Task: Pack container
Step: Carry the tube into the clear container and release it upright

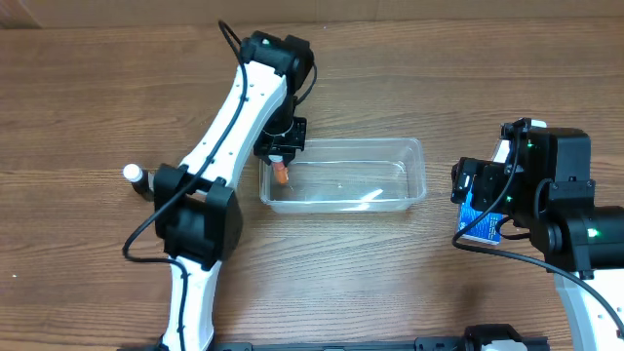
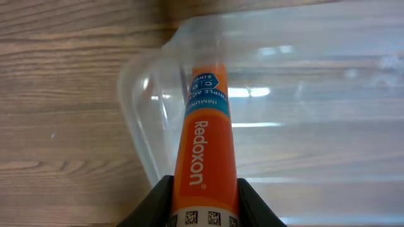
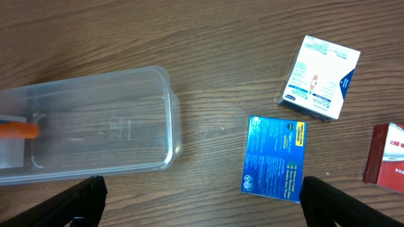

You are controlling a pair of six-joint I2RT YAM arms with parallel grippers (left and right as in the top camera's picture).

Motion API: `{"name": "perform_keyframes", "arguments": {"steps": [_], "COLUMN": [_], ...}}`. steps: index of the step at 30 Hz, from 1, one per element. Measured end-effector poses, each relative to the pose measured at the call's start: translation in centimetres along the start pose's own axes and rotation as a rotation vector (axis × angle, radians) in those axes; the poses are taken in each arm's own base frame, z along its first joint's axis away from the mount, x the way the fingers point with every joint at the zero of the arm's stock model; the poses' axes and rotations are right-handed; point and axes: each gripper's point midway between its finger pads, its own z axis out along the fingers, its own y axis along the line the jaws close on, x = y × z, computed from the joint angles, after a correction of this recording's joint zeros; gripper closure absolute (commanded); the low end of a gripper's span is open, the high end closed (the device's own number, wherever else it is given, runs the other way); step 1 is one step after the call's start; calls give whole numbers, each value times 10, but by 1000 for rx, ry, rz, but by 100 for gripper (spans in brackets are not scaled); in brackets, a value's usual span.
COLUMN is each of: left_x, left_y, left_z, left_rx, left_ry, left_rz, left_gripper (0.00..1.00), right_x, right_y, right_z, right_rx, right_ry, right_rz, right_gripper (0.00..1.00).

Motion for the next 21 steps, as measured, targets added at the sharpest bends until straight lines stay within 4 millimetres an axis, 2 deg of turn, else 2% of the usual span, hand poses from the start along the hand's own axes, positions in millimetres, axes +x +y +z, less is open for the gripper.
{"name": "perform_keyframes", "arguments": {"steps": [3,10,11,12,13,15,16,21], "left_x": [-8,-18,-19,-19,-19,-19,-22,-23], "left_y": [0,-2,-2,-2,-2,-2,-2,-2], "left_z": [11,10,10,10,10,10,10,12], "left_rx": [-15,-2,-2,-2,-2,-4,-4,-8], "left_ry": [5,-41,-41,-42,-43,-44,-55,-54], "left_rz": [0,-1,-2,-2,-2,0,0,-5], "left_gripper": [96,94,89,79,64,51,36,32], "right_x": [0,0,0,0,0,0,0,0], "right_y": [0,0,0,0,0,0,0,0], "right_z": [0,0,0,0,0,0,0,0], "right_rx": [0,0,0,0,0,0,0,0], "right_ry": [1,0,0,0,0,0,0,1], "right_rz": [0,0,0,1,0,0,0,1], "right_gripper": [0,0,0,0,0,0,0,0]}}
